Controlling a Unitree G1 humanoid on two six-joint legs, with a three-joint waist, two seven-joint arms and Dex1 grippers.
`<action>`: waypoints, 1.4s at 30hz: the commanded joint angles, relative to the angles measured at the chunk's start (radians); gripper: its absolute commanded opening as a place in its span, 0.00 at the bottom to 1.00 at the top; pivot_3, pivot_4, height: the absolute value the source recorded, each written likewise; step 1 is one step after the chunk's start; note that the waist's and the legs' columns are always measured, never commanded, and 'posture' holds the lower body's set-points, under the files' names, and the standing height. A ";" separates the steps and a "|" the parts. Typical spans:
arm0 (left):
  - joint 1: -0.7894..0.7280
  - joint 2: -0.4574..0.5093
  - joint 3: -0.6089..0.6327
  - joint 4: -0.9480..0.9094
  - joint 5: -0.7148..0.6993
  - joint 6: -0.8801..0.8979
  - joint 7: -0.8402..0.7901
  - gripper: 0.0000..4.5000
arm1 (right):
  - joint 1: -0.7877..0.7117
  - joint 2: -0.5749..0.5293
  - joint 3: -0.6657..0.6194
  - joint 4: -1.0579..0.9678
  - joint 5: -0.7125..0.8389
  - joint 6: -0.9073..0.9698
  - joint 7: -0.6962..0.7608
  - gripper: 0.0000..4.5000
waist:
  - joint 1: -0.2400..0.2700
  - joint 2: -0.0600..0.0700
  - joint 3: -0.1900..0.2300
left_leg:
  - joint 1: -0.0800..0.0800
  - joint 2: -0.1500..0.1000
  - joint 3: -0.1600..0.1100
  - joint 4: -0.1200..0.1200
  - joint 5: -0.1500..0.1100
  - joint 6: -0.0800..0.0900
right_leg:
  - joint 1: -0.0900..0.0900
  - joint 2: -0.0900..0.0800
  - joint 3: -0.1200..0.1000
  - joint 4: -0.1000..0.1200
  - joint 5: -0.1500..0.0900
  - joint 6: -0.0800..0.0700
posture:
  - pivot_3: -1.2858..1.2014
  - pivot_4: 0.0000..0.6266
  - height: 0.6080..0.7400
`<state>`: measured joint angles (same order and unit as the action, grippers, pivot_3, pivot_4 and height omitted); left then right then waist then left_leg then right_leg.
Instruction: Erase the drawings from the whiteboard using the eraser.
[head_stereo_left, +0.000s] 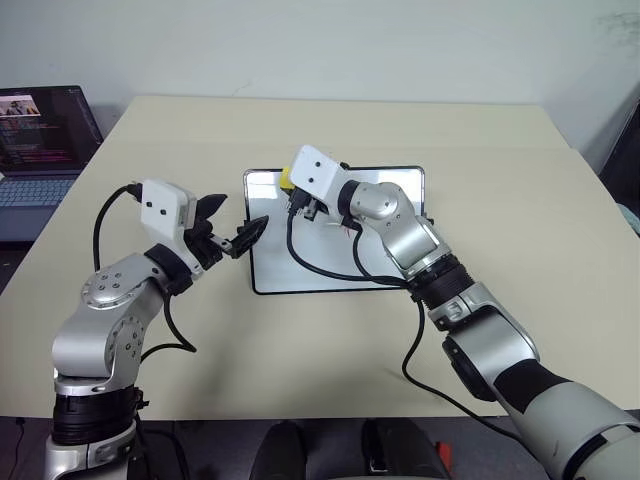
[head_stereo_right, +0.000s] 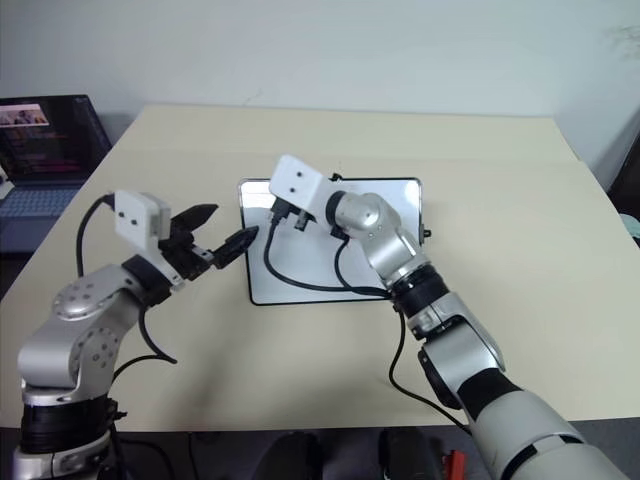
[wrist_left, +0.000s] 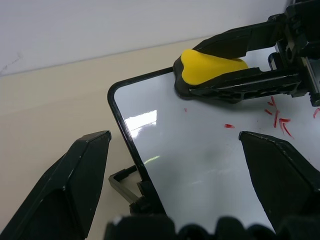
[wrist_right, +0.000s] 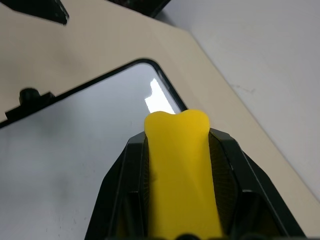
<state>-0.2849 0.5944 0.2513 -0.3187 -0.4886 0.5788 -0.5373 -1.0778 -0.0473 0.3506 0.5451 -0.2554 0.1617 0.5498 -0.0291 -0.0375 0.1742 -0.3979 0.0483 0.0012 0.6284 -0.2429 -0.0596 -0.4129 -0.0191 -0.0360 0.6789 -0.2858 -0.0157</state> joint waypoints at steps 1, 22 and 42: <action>-0.013 0.003 0.007 -0.027 -0.007 -0.014 -0.003 1.00 | 0.030 -0.017 0.033 -0.006 -0.019 0.025 0.037 0.29 | 0.000 0.000 0.000 | 0.000 0.000 0.000 0.000 0.000 0.000 | 0.000 0.000 0.000 0.000 0.000 0.000 | 0.52 0.24 1.00; 0.036 0.050 -0.049 -0.044 -0.019 -0.003 -0.120 1.00 | 0.116 -0.129 -0.090 -0.362 0.088 0.142 0.075 0.29 | 0.004 0.000 0.000 | 0.006 0.000 -0.001 0.000 0.000 0.000 | 0.006 0.001 -0.001 0.000 0.000 0.002 | 0.52 0.24 1.00; 0.034 0.102 -0.106 -0.040 -0.009 -0.006 -0.229 1.00 | 0.237 -0.112 0.031 -0.303 -0.005 0.116 -0.017 0.29 | -0.001 0.001 0.001 | 0.004 -0.001 0.001 0.001 0.000 0.000 | 0.004 0.002 0.000 0.002 -0.001 0.002 | 0.52 0.24 1.00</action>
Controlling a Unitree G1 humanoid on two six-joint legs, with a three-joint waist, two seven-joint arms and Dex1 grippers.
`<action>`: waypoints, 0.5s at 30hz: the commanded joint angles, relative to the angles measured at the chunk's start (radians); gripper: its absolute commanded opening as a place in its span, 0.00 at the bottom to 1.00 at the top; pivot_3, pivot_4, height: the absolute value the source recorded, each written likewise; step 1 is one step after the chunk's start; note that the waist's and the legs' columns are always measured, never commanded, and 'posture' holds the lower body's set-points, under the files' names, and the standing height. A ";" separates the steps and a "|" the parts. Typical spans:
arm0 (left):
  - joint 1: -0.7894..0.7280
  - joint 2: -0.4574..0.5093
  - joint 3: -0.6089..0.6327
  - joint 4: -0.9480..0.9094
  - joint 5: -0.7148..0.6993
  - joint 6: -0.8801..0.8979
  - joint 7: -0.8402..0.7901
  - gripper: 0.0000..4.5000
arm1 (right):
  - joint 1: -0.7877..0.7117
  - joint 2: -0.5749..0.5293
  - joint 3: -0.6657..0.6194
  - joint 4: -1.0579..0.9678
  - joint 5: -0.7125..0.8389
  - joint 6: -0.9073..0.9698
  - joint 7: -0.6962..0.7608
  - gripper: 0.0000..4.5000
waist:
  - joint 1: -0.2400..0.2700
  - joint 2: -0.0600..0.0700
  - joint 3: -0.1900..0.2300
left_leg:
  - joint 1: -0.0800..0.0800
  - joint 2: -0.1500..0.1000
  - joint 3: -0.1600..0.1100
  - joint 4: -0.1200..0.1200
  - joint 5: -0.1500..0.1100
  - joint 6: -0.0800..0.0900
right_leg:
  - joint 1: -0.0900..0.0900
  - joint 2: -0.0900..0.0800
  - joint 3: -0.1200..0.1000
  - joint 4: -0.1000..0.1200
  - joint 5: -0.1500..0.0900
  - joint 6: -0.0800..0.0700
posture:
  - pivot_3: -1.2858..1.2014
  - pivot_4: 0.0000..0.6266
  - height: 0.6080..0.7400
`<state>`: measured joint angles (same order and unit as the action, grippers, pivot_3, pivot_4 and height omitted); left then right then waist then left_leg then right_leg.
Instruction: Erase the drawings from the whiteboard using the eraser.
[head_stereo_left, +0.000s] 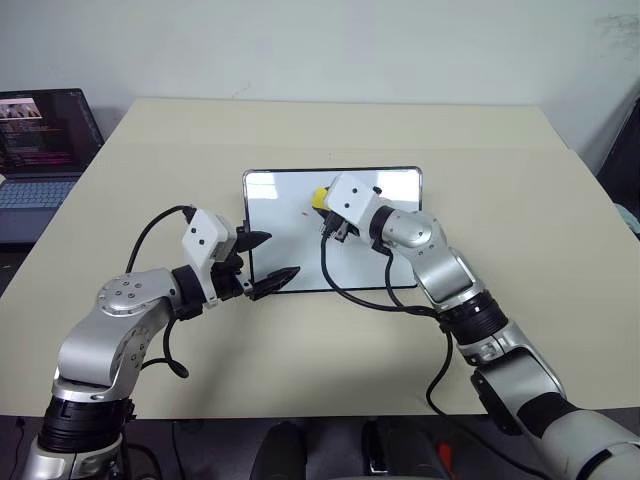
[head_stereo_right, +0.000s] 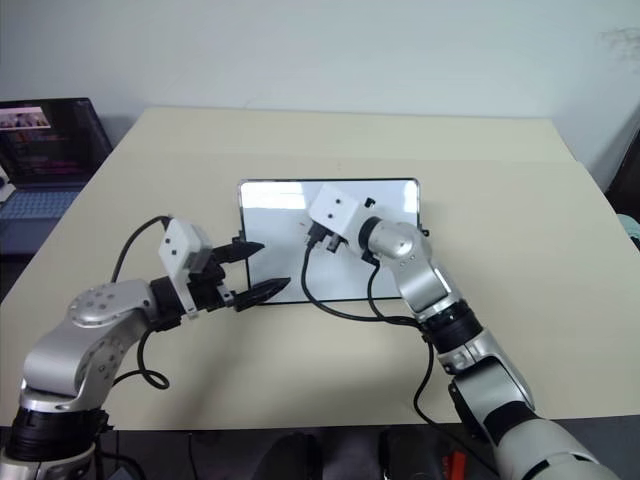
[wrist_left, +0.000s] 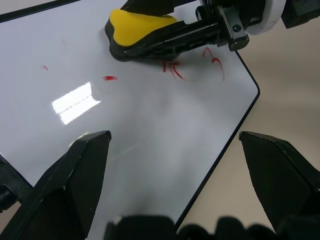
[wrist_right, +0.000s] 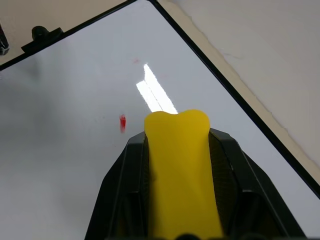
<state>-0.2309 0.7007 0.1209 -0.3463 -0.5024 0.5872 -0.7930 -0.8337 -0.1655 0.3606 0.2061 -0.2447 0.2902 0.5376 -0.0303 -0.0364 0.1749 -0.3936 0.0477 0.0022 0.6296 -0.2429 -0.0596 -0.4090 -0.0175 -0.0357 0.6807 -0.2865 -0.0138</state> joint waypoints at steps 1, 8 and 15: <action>-0.027 -0.011 0.030 -0.004 0.012 -0.020 0.043 1.00 | -0.004 0.002 0.035 0.054 -0.027 -0.013 0.002 0.29 | 0.000 0.000 0.000 | 0.000 0.000 0.000 0.000 0.000 0.000 | 0.000 0.000 0.000 0.000 0.000 0.000 | 0.52 0.24 1.00; -0.054 -0.029 0.054 0.025 0.026 -0.037 0.103 1.00 | 0.020 -0.033 0.104 0.081 -0.064 0.014 0.067 0.29 | 0.000 -0.001 0.000 | 0.008 0.000 0.000 0.000 0.000 0.000 | 0.005 0.000 0.000 0.002 0.000 0.000 | 0.52 0.24 1.00; -0.054 -0.028 0.054 0.041 0.035 -0.046 0.118 1.00 | -0.017 -0.018 0.066 0.097 -0.078 -0.046 -0.028 0.29 | 0.001 -0.001 -0.001 | 0.009 0.000 0.000 0.000 0.001 0.000 | 0.006 0.000 0.001 0.003 0.001 0.000 | 0.52 0.24 1.00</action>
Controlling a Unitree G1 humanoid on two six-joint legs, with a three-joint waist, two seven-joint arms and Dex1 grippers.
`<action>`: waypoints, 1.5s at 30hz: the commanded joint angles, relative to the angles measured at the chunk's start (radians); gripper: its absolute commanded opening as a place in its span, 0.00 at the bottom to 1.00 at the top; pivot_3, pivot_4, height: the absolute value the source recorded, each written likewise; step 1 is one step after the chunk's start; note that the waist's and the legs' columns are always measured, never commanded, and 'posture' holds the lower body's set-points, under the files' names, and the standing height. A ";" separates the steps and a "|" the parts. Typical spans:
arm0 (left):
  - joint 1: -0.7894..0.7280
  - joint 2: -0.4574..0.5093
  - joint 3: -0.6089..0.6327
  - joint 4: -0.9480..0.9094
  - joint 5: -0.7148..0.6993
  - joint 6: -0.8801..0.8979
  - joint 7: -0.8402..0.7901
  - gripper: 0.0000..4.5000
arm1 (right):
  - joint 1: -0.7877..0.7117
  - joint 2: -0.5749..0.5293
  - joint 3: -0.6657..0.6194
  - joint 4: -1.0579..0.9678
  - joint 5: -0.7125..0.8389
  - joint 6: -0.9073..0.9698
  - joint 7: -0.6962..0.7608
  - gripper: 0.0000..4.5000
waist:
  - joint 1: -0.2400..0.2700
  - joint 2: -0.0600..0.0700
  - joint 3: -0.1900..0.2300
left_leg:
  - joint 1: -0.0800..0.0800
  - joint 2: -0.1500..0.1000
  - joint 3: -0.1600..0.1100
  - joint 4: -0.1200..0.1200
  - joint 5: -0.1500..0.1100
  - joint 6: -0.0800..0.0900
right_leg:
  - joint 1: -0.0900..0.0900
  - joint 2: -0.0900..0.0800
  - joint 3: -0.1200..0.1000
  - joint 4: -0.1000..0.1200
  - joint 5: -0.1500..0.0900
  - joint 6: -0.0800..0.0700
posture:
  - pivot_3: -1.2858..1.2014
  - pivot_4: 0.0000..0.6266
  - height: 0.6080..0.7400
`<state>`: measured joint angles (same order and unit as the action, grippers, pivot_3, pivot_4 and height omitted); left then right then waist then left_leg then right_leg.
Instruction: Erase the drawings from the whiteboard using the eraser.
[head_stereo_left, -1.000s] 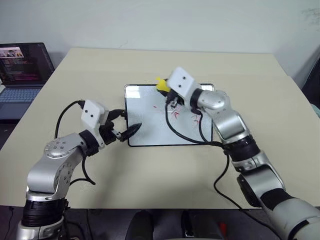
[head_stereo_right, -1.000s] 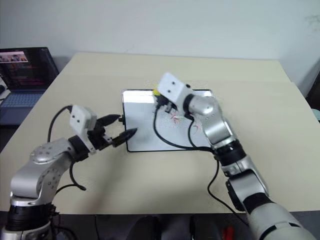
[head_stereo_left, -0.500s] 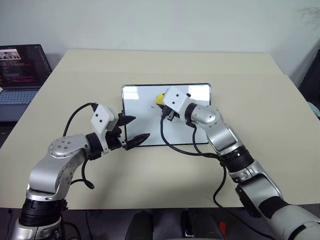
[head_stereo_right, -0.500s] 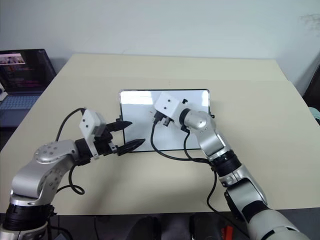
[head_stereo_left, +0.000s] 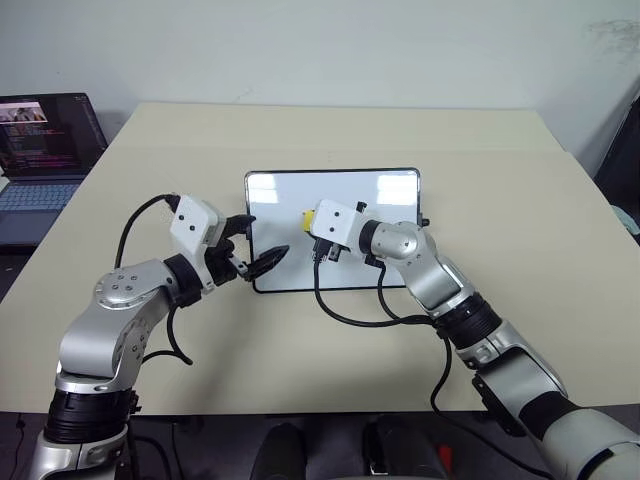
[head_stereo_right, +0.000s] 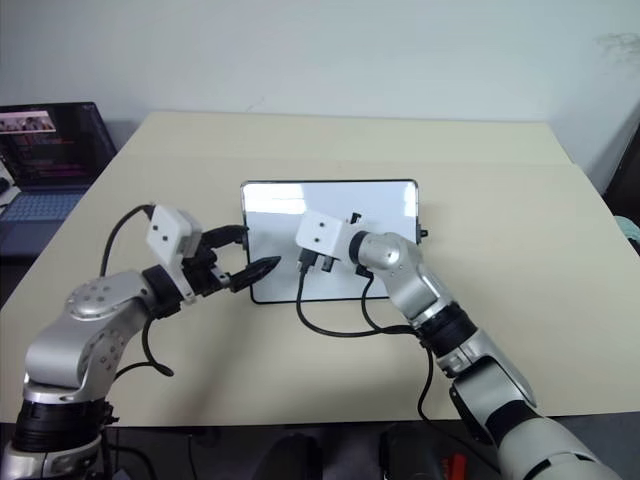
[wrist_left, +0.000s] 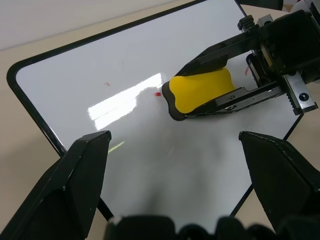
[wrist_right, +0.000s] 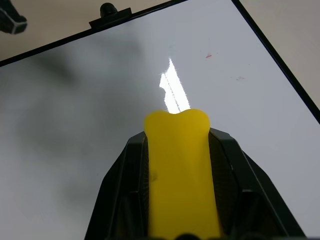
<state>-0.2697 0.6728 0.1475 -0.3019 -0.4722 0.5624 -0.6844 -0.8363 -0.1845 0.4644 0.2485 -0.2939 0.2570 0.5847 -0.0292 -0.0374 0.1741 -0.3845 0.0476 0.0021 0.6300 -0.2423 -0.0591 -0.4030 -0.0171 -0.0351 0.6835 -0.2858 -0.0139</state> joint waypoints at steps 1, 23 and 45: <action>-0.015 -0.001 0.027 -0.002 0.006 -0.022 0.011 1.00 | -0.025 0.007 -0.052 0.058 -0.024 -0.026 -0.098 0.29 | 0.000 0.000 0.000 | 0.000 0.000 0.000 0.000 0.000 0.000 | 0.000 0.000 0.000 0.000 0.000 0.000 | 0.52 0.24 1.00; 0.002 -0.016 0.022 -0.016 -0.001 -0.017 0.019 1.00 | -0.011 -0.012 0.012 0.043 -0.070 -0.032 -0.041 0.29 | 0.000 0.000 0.000 | 0.000 0.000 0.000 0.000 0.001 0.001 | -0.001 0.000 0.000 0.000 0.001 0.000 | 0.52 0.24 1.00; -0.003 -0.022 0.016 -0.011 0.001 -0.021 0.016 1.00 | 0.011 -0.009 0.012 -0.010 -0.064 -0.011 0.003 0.29 | 0.002 0.000 0.000 | -0.001 0.000 0.000 0.000 0.001 0.001 | -0.001 0.000 0.000 -0.001 0.002 0.000 | 0.52 0.24 1.00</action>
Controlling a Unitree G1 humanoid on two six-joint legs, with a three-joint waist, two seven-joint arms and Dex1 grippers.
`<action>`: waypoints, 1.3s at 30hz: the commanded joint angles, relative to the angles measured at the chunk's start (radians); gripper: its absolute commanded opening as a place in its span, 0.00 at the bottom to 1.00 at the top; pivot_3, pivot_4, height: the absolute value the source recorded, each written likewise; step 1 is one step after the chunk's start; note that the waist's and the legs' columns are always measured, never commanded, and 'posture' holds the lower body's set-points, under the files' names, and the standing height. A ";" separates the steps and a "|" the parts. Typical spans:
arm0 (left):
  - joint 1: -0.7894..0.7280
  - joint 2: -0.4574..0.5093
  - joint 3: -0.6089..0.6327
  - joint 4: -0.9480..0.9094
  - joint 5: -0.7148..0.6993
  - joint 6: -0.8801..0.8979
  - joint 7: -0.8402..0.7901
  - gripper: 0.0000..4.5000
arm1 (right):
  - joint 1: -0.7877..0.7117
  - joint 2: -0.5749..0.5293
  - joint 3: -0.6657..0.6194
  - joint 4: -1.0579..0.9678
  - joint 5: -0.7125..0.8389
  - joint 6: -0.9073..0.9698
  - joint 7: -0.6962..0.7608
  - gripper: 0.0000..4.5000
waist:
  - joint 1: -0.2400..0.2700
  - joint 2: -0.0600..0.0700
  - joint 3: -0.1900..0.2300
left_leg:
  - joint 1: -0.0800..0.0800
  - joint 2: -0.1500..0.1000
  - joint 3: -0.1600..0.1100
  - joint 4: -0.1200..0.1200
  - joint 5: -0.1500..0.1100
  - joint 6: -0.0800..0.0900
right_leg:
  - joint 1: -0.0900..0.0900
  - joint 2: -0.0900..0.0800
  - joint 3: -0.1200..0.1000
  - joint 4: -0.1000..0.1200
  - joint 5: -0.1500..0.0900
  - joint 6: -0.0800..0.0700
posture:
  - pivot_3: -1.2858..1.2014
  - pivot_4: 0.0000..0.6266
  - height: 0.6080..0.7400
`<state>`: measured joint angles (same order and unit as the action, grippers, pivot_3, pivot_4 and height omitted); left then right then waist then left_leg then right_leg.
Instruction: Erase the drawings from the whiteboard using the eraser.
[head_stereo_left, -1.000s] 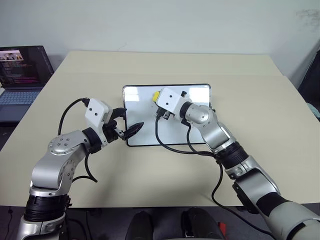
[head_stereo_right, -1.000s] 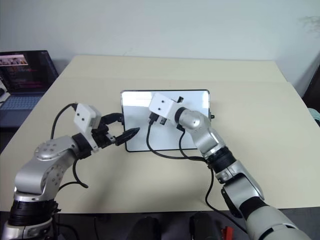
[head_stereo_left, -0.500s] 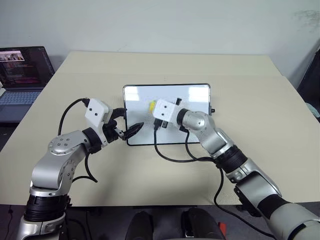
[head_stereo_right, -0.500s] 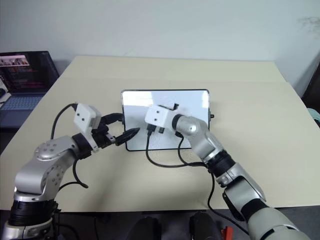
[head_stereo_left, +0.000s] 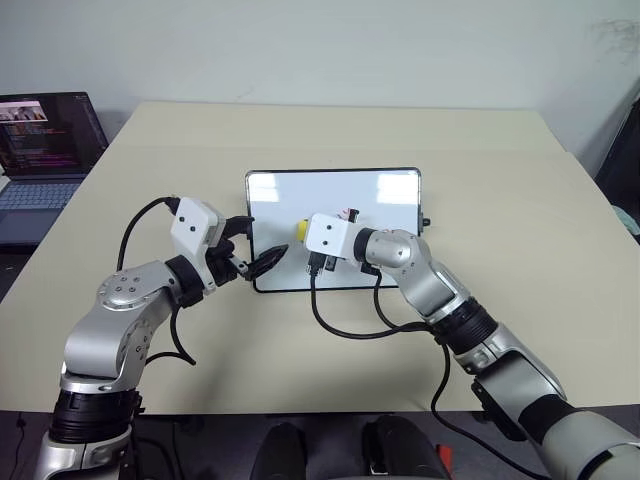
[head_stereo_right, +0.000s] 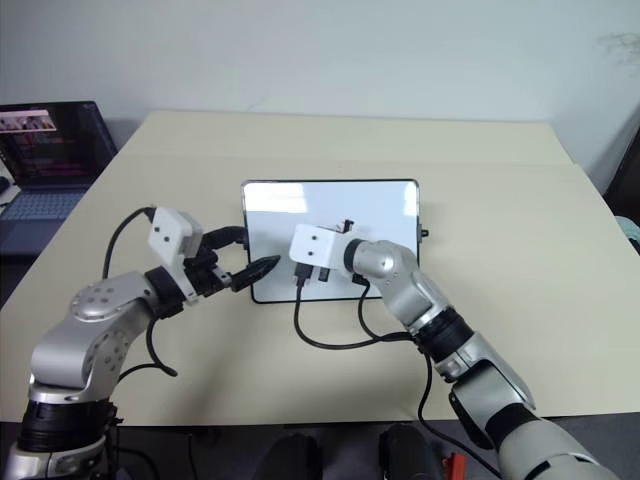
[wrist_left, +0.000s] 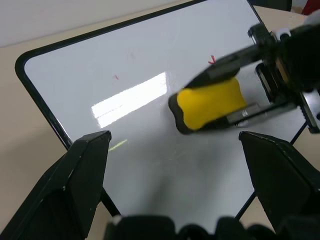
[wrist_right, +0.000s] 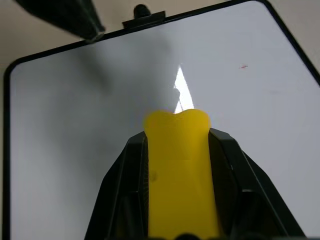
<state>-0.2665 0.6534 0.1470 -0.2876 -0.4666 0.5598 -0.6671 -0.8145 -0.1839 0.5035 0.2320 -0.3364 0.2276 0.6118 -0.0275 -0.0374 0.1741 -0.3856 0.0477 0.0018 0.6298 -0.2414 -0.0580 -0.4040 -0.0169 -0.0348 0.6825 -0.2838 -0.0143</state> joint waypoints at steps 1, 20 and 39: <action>-0.007 -0.003 0.017 -0.025 -0.004 -0.019 0.000 1.00 | -0.020 -0.007 -0.041 0.012 -0.020 0.008 -0.046 0.29 | 0.000 0.000 0.000 | 0.000 0.000 0.000 0.000 0.000 0.000 | 0.000 0.000 0.000 0.000 0.000 0.000 | 0.52 0.24 1.00; 0.021 -0.027 0.021 -0.074 -0.029 -0.031 -0.016 1.00 | 0.282 -0.093 -0.420 -0.524 0.506 0.233 0.087 0.29 | 0.012 0.000 0.000 | -0.008 -0.001 0.000 0.000 0.000 0.000 | -0.003 -0.002 -0.002 -0.004 0.000 0.001 | 0.52 0.24 1.00; 0.078 -0.112 -0.048 -0.113 -0.008 -0.062 0.017 1.00 | 0.769 -0.194 -0.337 -0.603 0.275 -0.155 -0.105 0.29 | 0.002 0.000 0.000 | -0.003 -0.002 0.003 0.000 0.000 0.000 | -0.001 0.003 0.001 -0.002 -0.003 0.006 | 0.52 0.24 1.00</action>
<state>-0.1873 0.5449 0.0918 -0.3622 -0.4807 0.5200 -0.6589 -0.0401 -0.3832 0.1691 -0.3509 -0.0592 0.1138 0.5199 -0.0259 -0.0374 0.1742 -0.3882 0.0457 0.0050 0.6300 -0.2417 -0.0583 -0.4051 -0.0136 -0.0338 0.6806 -0.2871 -0.0088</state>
